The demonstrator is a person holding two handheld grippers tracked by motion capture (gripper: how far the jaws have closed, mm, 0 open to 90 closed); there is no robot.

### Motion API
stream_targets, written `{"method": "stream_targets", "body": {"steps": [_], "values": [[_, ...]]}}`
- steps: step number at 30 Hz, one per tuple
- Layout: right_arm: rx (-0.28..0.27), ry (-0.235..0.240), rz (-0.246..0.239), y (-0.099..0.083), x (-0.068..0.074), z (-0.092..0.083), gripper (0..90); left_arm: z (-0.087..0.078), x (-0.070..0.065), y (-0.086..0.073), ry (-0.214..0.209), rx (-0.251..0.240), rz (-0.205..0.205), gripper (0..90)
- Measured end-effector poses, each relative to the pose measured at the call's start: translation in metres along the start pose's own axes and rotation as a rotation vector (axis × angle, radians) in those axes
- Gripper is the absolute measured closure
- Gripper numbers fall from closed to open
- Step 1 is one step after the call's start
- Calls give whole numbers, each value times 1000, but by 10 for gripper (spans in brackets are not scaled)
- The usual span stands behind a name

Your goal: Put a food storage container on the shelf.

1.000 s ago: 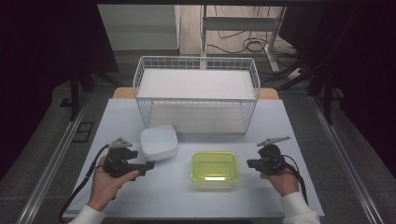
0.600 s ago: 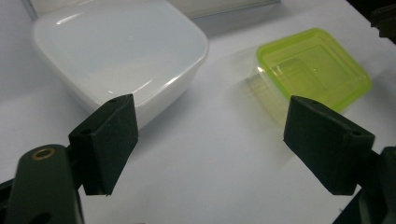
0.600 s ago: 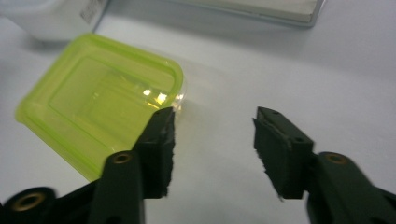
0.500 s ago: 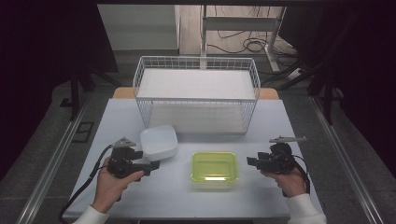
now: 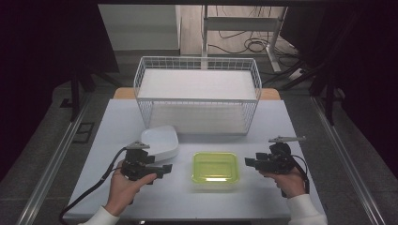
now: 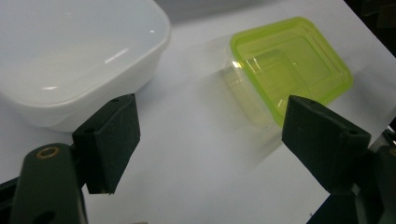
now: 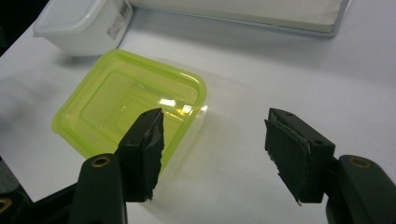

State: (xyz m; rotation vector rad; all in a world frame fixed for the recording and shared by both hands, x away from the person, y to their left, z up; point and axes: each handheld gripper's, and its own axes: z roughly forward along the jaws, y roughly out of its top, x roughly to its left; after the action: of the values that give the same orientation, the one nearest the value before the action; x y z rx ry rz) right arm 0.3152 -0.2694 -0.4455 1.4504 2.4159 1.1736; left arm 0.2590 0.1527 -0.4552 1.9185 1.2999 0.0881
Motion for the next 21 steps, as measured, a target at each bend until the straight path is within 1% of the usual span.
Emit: {"method": "stream_targets", "body": {"steps": [3,5,6,10,12,13,14,16,17,19,21], "values": [[8,2,-13,-1,1,0,377,10,-6,3,-15,18,-15,194],[16,1,-16,-3,0,1,383,17,-12,5,-27,31,-15,199],[20,4,-14,-3,0,2,388,19,-13,6,-34,32,-24,201],[35,12,-23,-4,1,6,398,29,-17,9,-25,39,-29,214],[33,17,-26,-4,2,7,404,35,-18,12,-34,43,-45,224],[35,17,-27,-3,3,7,407,38,-18,14,-54,43,-60,232],[36,19,-31,-3,3,7,409,41,-18,15,-64,45,-69,240],[35,22,-34,-1,5,9,414,47,-20,17,-48,44,-65,254],[35,26,-33,-1,6,10,417,49,-21,18,-51,39,-68,268],[40,31,-38,0,7,13,421,52,-23,20,-57,34,-67,288],[51,34,-41,1,10,16,422,56,-23,21,-85,33,-90,309]]}}
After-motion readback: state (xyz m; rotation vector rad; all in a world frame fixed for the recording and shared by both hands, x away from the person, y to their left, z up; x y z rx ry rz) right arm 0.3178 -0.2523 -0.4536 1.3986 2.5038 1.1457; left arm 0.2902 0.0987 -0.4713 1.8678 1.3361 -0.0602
